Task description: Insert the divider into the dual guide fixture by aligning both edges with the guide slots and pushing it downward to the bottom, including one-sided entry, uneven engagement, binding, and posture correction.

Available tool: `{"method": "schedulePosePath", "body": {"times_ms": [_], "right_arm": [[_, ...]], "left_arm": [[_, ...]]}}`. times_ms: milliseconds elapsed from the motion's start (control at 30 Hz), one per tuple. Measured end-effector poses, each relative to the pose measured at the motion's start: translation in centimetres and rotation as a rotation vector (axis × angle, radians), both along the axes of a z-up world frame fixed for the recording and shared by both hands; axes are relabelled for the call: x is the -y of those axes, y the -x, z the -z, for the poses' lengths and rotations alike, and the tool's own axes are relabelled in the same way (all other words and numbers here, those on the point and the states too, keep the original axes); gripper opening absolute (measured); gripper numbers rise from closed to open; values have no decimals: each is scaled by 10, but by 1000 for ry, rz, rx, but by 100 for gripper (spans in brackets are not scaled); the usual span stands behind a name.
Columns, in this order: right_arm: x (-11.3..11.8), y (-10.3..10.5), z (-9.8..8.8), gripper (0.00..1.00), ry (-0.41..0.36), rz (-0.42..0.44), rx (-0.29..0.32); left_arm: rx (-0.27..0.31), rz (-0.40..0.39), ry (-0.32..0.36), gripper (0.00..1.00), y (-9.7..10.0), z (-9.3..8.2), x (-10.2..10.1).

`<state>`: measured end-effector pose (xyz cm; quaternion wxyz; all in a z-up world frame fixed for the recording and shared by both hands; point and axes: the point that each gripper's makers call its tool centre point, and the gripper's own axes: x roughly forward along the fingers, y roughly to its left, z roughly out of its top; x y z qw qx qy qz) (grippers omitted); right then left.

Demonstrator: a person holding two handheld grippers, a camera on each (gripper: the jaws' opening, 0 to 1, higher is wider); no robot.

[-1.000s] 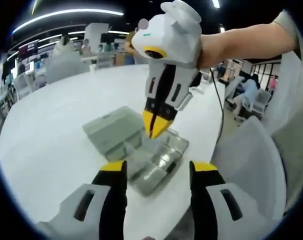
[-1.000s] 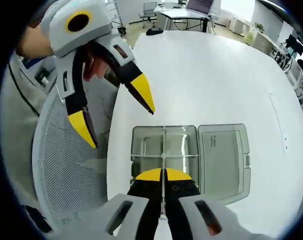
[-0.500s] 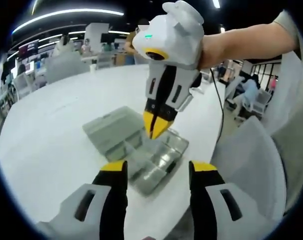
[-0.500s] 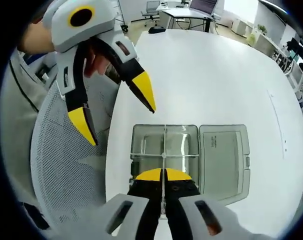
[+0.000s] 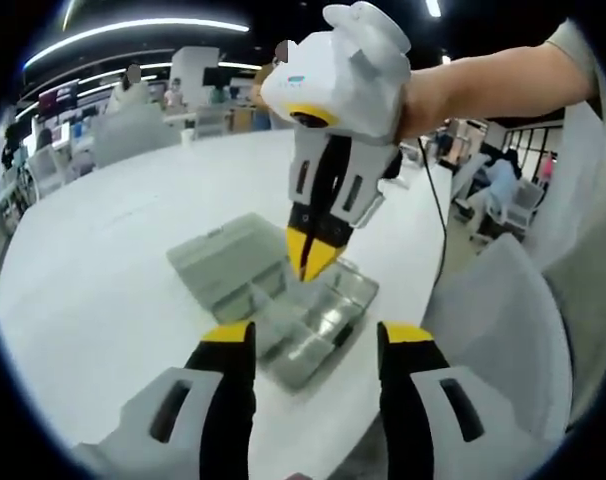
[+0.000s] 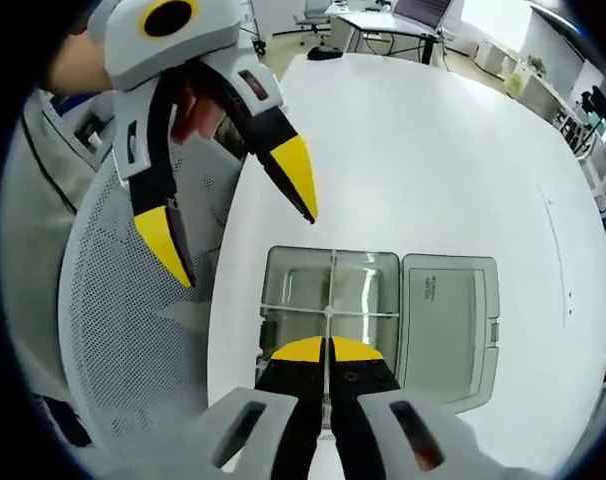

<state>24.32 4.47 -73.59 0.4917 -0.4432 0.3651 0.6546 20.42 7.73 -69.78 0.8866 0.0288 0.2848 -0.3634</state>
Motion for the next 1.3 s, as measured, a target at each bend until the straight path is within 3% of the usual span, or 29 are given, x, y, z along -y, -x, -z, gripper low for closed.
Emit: {"method": "schedulePosePath", "body": {"times_ms": [533,933,1300], "right_arm": [[-1,-2,2,0,-33,4,-16],[-1,-4,1,0,-52,59,-52],[1,-6,0,0,-123,82,-69]], "left_arm": [[2,0,-3,47,-2,0,-1],[5,0,-3,47,-3,-2,0],[6,5,-9,46,-2,-3,1]]}}
